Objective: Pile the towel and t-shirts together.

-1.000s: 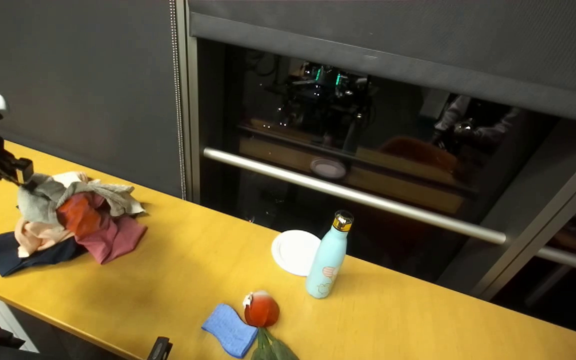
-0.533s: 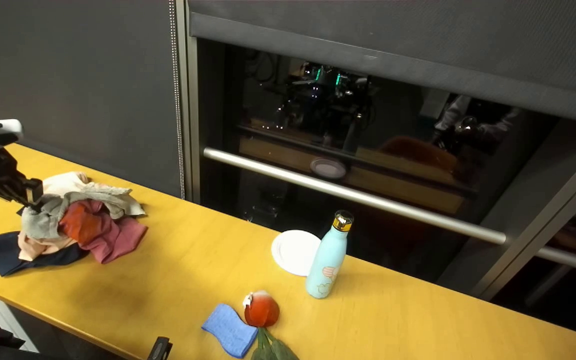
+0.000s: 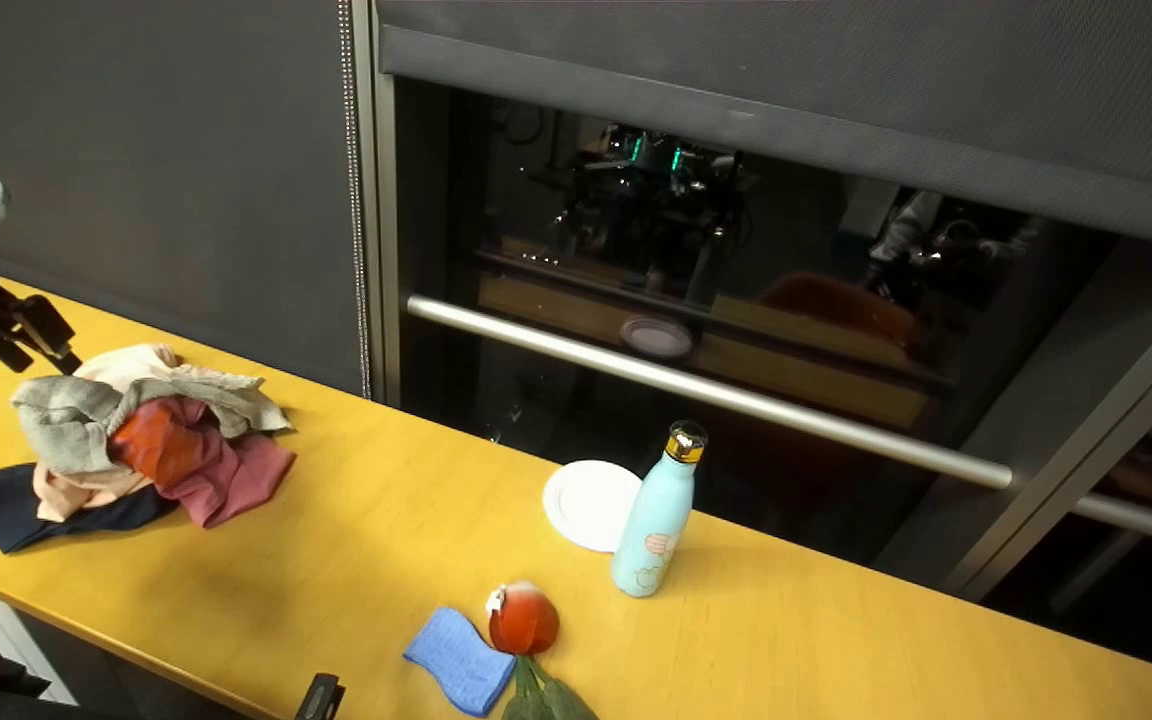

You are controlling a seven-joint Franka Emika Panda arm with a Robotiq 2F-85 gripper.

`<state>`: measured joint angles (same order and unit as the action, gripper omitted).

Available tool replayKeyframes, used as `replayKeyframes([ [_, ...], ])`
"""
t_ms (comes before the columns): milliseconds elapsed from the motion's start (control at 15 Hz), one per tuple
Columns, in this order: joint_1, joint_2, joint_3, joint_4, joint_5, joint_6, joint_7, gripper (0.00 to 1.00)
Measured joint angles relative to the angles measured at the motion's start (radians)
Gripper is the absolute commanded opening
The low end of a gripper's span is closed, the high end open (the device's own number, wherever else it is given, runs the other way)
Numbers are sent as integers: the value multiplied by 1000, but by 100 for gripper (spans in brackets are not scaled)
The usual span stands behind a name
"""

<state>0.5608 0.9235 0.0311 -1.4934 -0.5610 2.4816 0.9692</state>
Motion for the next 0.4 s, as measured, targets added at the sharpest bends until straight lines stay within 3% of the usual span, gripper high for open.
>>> replayKeyframes([
  [400,14,-187,-29,-221,19,-77,29,100],
])
